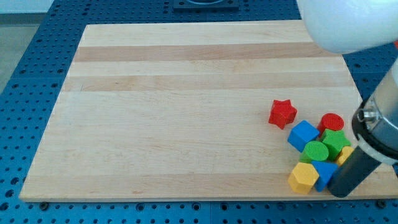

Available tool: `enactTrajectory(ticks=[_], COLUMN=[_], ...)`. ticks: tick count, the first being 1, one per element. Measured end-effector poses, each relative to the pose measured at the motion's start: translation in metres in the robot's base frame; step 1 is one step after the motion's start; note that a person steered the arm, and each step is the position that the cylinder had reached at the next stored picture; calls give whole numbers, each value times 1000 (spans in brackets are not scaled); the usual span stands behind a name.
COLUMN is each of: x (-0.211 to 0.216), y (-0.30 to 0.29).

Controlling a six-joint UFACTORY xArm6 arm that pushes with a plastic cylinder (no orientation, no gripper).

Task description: Separate the yellow hexagon from the blue triangle

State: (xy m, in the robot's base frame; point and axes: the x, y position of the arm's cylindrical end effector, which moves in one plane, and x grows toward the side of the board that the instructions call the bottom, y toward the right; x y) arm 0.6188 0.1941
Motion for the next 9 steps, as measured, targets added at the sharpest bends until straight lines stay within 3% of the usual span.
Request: enactTrajectory(ticks=[6, 7, 9], x=[0, -1, -36], y=[-31, -63, -81])
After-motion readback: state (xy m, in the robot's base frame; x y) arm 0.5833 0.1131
